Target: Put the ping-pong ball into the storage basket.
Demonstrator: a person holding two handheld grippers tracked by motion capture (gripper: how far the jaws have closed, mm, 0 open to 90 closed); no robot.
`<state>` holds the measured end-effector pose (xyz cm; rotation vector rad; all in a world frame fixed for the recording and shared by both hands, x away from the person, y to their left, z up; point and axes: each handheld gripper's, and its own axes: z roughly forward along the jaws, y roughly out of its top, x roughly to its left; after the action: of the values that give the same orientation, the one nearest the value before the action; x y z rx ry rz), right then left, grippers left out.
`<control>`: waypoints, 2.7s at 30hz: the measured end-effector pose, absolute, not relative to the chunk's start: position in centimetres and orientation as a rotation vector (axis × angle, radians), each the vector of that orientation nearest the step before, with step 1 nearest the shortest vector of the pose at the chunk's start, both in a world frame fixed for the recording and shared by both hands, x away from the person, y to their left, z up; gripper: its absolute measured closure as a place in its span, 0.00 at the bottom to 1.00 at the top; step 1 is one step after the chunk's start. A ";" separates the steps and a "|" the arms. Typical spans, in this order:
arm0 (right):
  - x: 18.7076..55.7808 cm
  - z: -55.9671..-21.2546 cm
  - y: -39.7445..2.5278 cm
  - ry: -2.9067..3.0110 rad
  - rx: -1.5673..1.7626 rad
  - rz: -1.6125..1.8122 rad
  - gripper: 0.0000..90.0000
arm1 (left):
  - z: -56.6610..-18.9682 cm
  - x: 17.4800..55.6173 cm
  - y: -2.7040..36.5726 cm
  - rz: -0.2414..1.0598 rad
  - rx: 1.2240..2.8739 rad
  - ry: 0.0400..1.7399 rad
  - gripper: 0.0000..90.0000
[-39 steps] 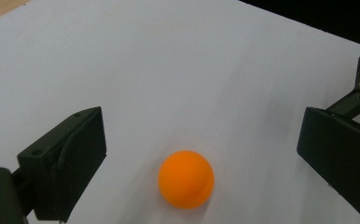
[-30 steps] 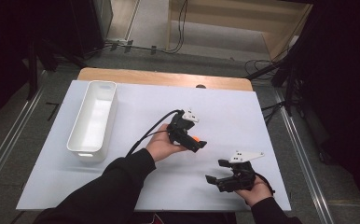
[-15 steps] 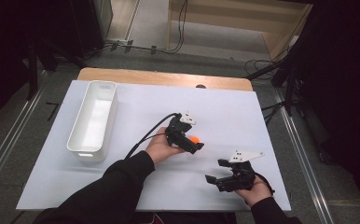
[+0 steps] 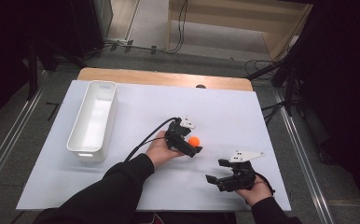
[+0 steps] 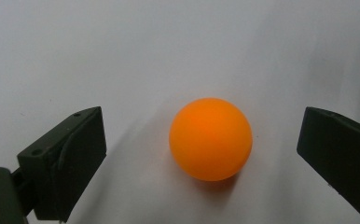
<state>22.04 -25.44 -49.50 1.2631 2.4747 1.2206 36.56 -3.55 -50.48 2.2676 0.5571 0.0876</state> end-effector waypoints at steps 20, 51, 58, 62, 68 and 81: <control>22.0 -49.6 -25.5 2.485 1.250 1.221 0.15 | -51.8 35.9 -4.0 0.139 2.297 0.540 0.07; 22.0 -49.9 -25.5 2.516 1.260 1.217 0.15 | -51.7 34.8 -4.1 0.257 2.293 0.510 0.53; 22.0 -49.9 -25.3 2.515 1.259 1.216 0.15 | -51.7 34.6 -4.1 0.263 2.295 0.499 0.56; 22.0 -49.9 -25.2 2.526 1.252 1.211 0.15 | -51.7 34.2 -4.2 0.309 2.292 0.479 0.56; 22.1 -50.0 -25.0 2.530 1.242 1.209 0.15 | -51.6 34.6 -4.0 0.252 2.284 0.503 0.56; 22.0 -49.7 -24.9 2.510 1.237 1.235 0.15 | -50.8 34.9 -3.1 0.165 2.270 0.555 0.56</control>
<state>21.97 -24.89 -49.65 1.2368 2.5097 1.2351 34.94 -3.14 -50.76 2.2695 0.5551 0.1645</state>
